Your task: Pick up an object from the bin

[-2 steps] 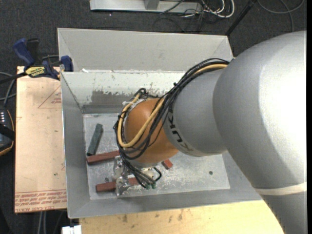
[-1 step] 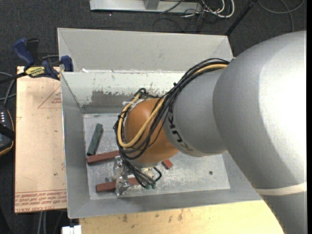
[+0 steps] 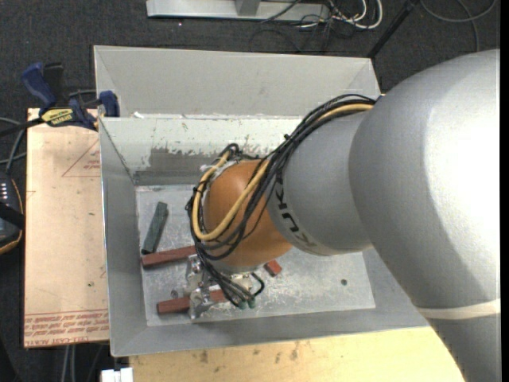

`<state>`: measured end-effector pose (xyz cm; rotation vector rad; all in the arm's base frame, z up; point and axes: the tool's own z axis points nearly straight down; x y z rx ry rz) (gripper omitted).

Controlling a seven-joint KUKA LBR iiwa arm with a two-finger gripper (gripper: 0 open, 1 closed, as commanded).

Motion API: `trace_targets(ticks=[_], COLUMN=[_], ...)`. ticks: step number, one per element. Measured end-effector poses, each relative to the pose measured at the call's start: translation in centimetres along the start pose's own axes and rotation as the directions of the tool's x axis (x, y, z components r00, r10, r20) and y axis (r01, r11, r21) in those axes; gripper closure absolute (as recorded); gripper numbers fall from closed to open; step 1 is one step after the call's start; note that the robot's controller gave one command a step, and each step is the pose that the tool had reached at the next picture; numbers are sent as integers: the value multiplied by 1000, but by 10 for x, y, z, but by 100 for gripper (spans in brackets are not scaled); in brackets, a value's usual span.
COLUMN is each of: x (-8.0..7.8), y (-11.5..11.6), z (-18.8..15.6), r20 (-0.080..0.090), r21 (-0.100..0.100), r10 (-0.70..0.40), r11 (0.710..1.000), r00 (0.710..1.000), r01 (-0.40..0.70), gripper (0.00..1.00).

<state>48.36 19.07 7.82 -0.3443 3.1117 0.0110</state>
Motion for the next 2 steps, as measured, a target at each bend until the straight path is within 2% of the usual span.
trace_targets(ticks=[1, 2], x=[4, 2], y=[-1, -1], z=[-16, -34], r20=[-15, -11], r21=[4, 4], r10=[-1, 1], r11=[1000, 1000], r00=[1000, 1000], r01=[1, -1], gripper=[100, 100])
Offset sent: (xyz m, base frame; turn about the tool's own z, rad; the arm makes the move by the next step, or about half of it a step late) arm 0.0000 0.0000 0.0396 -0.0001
